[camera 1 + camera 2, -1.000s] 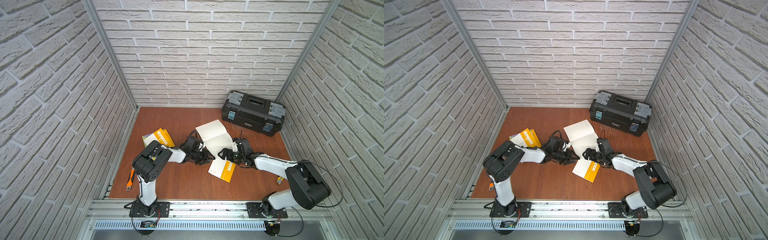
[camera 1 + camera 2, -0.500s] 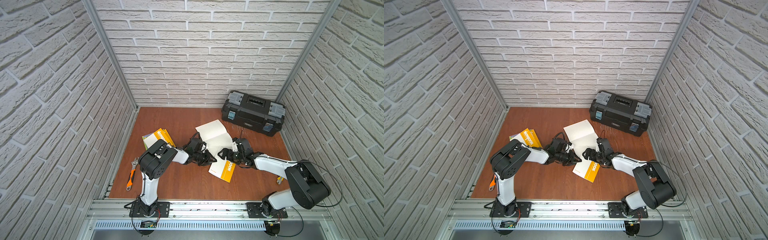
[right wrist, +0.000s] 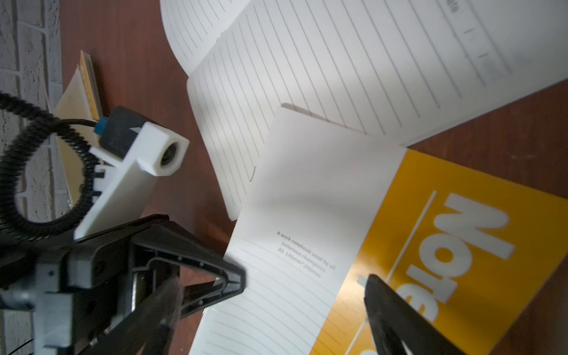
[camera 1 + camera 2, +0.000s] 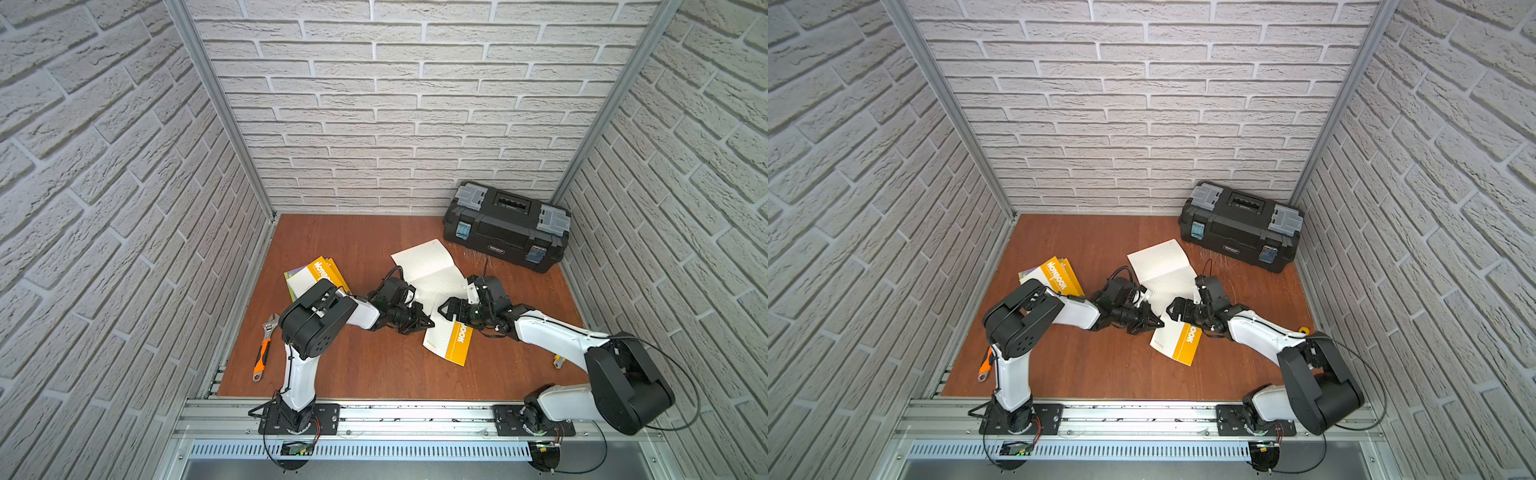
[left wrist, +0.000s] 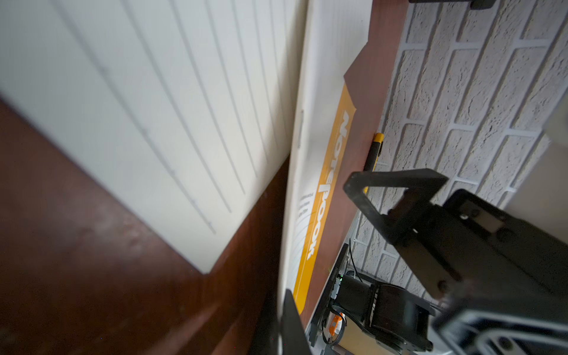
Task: Close the notebook
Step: Pick up the notebook from the center of the board, then place the notebook at the notebook.
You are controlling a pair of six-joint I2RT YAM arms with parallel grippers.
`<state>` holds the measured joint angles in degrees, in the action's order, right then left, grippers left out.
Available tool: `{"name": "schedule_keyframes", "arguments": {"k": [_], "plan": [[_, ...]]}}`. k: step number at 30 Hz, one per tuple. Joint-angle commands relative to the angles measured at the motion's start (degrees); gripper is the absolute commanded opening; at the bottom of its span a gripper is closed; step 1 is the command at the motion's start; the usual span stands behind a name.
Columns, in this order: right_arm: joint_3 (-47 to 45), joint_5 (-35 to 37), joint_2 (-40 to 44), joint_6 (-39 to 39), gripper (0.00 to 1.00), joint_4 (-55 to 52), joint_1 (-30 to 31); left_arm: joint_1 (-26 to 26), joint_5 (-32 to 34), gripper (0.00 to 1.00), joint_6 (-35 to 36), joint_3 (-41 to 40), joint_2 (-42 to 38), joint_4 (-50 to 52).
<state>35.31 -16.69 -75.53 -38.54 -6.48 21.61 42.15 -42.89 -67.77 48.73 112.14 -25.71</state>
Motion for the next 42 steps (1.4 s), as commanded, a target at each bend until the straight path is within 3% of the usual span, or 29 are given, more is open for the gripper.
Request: {"name": "schedule_keyframes", "arguments": {"k": [1,6,11,18,30,42], "plan": [[3.14,1.33,6.80,2.04,0.93,-6.56,0.31,1.06,-0.81,0.01,-1.04,1.48,-1.73,-2.74],[5.16,3.52,12.79,3.48,0.94,-13.23,0.35,2.58,-1.75,0.01,-1.80,3.61,-4.11,-2.00],[4.00,5.21,16.34,3.01,0.94,-13.13,0.27,3.51,-2.73,0.01,-1.85,5.55,-8.24,-0.08],[4.40,4.63,15.48,2.88,0.95,-12.36,0.21,1.52,-0.56,0.00,5.71,8.27,-15.15,12.79],[4.83,1.74,12.57,3.23,0.95,-9.06,0.27,-19.88,5.23,0.00,19.42,3.79,-33.09,31.00],[2.75,-1.01,8.83,3.04,0.94,-4.88,0.20,-44.92,3.89,0.00,19.06,-6.63,-49.33,31.76]]}}
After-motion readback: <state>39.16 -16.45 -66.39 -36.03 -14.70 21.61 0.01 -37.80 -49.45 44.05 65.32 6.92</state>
